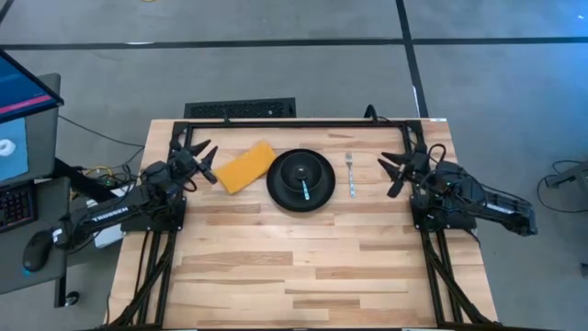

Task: Set table place
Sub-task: Return to Home Position

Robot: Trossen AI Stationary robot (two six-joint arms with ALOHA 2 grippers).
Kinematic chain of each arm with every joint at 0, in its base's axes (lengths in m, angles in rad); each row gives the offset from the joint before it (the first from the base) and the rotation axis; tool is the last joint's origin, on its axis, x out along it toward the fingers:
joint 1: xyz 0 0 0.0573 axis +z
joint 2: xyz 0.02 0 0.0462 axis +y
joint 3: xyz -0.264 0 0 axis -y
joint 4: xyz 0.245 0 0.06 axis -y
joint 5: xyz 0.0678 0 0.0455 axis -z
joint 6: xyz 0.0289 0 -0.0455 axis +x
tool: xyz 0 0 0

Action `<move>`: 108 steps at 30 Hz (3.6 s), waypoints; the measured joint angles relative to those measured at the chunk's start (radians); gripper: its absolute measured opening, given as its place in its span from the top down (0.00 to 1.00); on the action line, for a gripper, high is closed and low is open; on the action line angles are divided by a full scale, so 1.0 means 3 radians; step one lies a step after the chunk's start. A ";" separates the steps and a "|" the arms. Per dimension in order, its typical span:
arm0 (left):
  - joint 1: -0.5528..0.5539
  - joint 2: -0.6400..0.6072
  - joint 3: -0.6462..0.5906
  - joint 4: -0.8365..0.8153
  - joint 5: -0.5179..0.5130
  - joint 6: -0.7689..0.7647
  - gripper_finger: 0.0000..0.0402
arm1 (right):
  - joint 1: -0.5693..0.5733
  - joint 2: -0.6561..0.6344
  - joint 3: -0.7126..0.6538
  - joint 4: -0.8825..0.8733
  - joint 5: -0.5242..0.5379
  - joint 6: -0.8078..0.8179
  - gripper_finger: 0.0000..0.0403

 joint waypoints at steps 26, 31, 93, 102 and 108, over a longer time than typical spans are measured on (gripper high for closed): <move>0.0000 -0.0503 -0.0006 -0.0639 -0.0201 -0.0001 0.65 | 0.0008 0.0001 -0.0375 0.0629 -0.0001 -0.0194 0.66; 0.0000 -0.0503 -0.0006 -0.0655 -0.0200 -0.0002 0.65 | 0.0009 0.0001 -0.0487 0.0810 -0.0002 -0.0163 0.66; 0.0000 -0.0498 -0.0010 -0.0669 -0.0199 -0.0115 0.65 | -0.0051 0.0002 -0.0493 0.0809 0.0011 -0.0219 0.66; 0.0000 -0.0497 -0.0010 -0.0669 -0.0199 -0.0115 0.65 | -0.0051 0.0003 -0.0493 0.0809 0.0011 -0.0218 0.66; 0.0000 -0.0498 -0.0010 -0.0669 -0.0199 -0.0115 0.65 | -0.0051 0.0002 -0.0495 0.0809 0.0011 -0.0218 0.66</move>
